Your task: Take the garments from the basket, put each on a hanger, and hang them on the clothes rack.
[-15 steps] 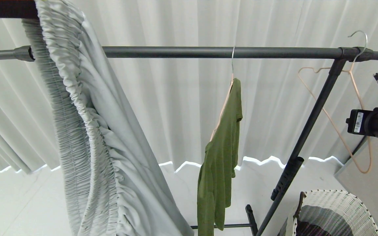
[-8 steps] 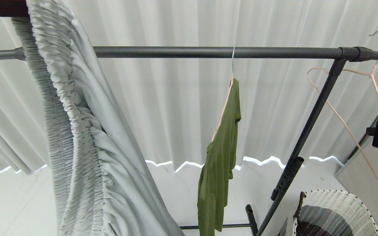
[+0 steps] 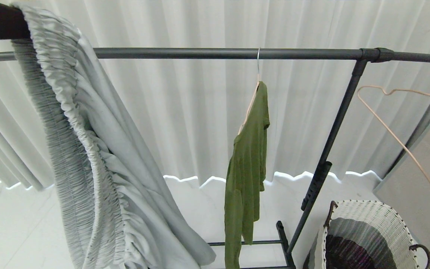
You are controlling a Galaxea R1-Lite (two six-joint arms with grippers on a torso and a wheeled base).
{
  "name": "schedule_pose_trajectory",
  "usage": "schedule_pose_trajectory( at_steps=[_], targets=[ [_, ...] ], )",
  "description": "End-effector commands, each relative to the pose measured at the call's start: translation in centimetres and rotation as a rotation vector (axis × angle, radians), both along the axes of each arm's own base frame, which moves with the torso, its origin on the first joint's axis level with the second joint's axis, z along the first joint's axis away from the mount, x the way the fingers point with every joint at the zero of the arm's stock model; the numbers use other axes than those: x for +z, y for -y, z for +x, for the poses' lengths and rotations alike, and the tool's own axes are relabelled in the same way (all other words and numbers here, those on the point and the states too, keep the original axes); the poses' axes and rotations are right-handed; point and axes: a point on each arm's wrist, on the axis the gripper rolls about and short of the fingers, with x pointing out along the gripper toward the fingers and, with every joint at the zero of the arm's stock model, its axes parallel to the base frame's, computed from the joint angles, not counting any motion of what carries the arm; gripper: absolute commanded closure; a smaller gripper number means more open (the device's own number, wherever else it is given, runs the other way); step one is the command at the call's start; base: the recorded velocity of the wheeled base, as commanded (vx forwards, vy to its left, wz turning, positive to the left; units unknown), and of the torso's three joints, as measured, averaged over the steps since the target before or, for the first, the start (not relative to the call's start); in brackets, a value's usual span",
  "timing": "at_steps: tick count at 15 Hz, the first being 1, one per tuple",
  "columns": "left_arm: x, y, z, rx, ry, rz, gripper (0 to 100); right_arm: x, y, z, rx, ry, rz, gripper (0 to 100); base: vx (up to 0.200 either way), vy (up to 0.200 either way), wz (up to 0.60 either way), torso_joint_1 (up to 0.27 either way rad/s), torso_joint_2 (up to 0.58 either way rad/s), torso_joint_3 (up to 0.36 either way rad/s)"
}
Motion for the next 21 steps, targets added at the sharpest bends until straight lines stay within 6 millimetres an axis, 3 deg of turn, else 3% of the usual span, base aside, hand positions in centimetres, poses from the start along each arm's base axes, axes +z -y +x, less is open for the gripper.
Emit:
schedule_pose_trajectory(
  at_steps=[1,7,11,15,17,21],
  targets=[
    [-0.1,-0.1,-0.1,0.000,-0.002,0.002,100,0.2,0.1,-0.7,0.004,0.024,-0.005,100,-0.200,0.000,0.00,-0.002,0.00,-0.002],
    [-0.9,-0.3,0.1,0.017,-0.020,0.027,100,0.9,-0.6,-2.5,0.137,0.057,-0.057,100,-0.033,0.000,0.00,0.000,0.00,0.001],
    [-1.1,-1.2,1.4,0.158,-0.022,0.042,100,2.2,-3.5,-4.2,0.452,0.080,-0.034,100,0.000,0.000,0.00,0.000,0.00,0.000],
    [-1.4,-1.0,1.7,0.167,-0.034,0.042,100,4.1,-5.9,-5.0,0.664,0.028,-0.016,100,0.000,0.000,0.00,0.000,0.00,0.000],
    [-1.4,-0.3,3.0,0.201,-0.026,0.010,100,5.8,-7.8,-5.2,0.745,0.004,0.069,100,0.000,0.000,0.00,0.000,0.00,0.000],
    [-2.6,2.0,5.9,0.266,-0.080,-0.084,100,7.1,-9.4,-7.5,0.912,-0.104,0.149,100,0.000,0.000,0.00,0.000,0.00,0.000]
  ],
)
